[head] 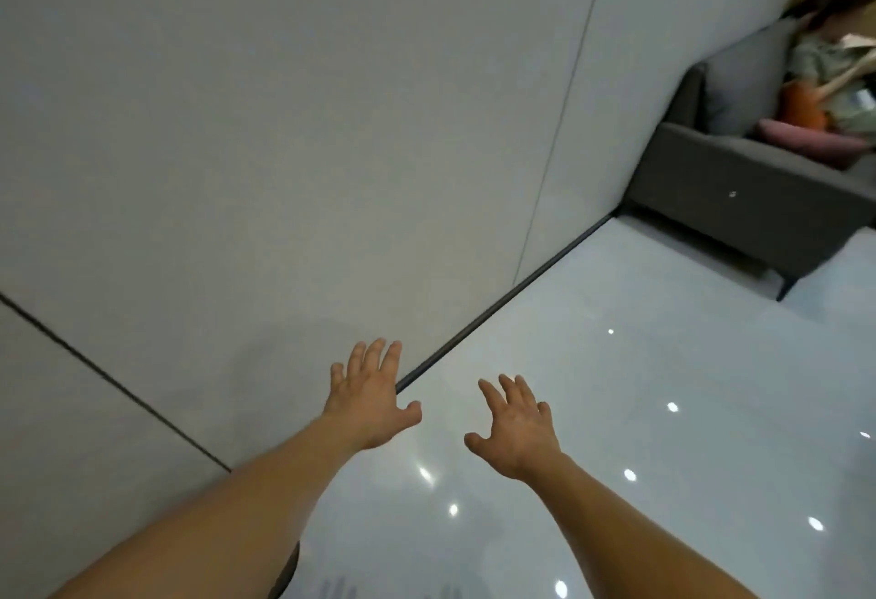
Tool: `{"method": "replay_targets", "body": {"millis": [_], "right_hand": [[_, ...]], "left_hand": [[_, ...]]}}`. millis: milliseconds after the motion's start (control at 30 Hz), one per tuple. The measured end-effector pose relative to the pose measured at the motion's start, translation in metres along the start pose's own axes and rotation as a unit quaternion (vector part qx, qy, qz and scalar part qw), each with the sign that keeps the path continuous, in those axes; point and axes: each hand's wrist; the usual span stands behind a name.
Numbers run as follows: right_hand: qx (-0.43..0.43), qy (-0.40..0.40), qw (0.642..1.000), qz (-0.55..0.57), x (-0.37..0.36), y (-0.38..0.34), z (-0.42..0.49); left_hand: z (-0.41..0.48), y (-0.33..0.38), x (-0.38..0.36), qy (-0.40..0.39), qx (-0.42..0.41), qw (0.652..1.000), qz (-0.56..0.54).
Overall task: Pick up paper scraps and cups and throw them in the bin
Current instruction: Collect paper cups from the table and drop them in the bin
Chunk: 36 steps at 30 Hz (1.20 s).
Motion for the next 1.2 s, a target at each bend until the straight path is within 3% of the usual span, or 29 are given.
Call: {"method": "replay_targets", "body": {"millis": [300,667,967,1200], "right_hand": [[-0.187,0.088,0.976,0.071,0.069,0.204,-0.102],[-0.378,0.129,0.911,0.107,0.102,0.409,-0.195],[-0.492,0.181,0.842,0.125,0.161,0.575,-0.219],[-0.529,0.212,0.809,0.145,0.185,0.692,-0.258]], "left_hand": [[0.018,0.255,0.0,0.023,-0.194,0.98,0.04],[0.044,0.536,-0.054,-0.023,-0.414,0.909,0.054],[0.077,0.748,-0.082,-0.068,-0.512,0.854,0.064],[0.074,0.89,-0.104,-0.068,-0.55,0.829,0.073]]}}
Point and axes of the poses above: each hand's wrist, its own z-axis towards the middle knuckle, its own x-axis out of the back of the hand, y = z × x, and after that the axes turned 7 degrees about x, right-handed
